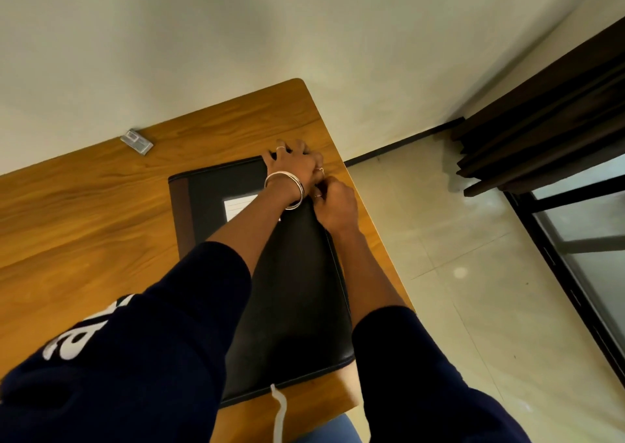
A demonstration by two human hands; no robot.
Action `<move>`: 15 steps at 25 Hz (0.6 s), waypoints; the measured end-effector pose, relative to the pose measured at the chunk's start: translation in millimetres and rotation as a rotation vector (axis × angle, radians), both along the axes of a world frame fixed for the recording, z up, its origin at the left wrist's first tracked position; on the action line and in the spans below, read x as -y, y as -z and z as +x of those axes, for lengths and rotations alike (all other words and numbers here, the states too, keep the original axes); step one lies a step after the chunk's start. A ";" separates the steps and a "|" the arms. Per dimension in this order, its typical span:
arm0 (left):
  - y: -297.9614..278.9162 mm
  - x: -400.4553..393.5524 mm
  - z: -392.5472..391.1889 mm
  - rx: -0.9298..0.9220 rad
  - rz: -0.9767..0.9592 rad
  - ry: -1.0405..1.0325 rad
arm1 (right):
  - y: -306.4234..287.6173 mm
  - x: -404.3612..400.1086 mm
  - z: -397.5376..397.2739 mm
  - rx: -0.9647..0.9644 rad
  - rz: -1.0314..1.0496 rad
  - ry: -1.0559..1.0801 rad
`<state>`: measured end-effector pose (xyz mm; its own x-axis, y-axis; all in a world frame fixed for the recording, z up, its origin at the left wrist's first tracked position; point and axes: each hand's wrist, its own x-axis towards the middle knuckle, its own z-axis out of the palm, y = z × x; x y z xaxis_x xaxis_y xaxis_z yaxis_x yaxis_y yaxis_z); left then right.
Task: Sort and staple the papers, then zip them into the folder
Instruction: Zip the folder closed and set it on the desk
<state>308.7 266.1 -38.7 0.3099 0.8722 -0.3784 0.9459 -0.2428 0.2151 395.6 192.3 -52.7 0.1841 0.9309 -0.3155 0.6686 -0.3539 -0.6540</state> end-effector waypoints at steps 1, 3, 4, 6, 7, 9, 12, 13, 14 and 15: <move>1.1 -2.4 -0.8 -0.013 0.016 0.017 | 5.8 -0.8 -2.5 0.041 0.005 0.025; 3.3 -4.4 4.2 -0.061 0.060 0.060 | 14.7 3.6 -5.9 0.140 0.014 0.042; 4.4 -8.3 8.4 -0.082 0.085 0.072 | 17.7 5.1 -8.8 0.180 0.025 0.046; 7.3 -23.5 13.5 -0.101 0.128 0.028 | 21.4 5.3 -14.6 0.242 0.046 0.055; 7.6 -32.7 13.4 -0.100 0.121 -0.010 | 22.9 5.8 -16.2 0.265 0.057 0.066; 7.3 -47.0 9.8 -0.077 0.090 -0.076 | 27.0 7.9 -17.8 0.292 0.108 0.077; 10.8 -50.1 8.4 -0.056 0.057 -0.172 | 30.2 8.9 -20.1 0.323 0.152 0.085; 13.0 -51.0 7.2 -0.050 0.047 -0.253 | 30.8 8.5 -21.2 0.333 0.149 0.083; 15.0 -54.3 4.1 -0.038 0.029 -0.347 | 31.1 8.3 -22.2 0.342 0.143 0.077; 15.7 -58.8 -1.5 -0.024 0.010 -0.435 | 30.5 8.1 -23.3 0.352 0.133 0.074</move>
<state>307.2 324.9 -54.4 -0.0959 0.9235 -0.3715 0.9654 0.1772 0.1912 372.3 184.2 -83.2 0.3276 0.9397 -0.0986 0.8365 -0.3369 -0.4322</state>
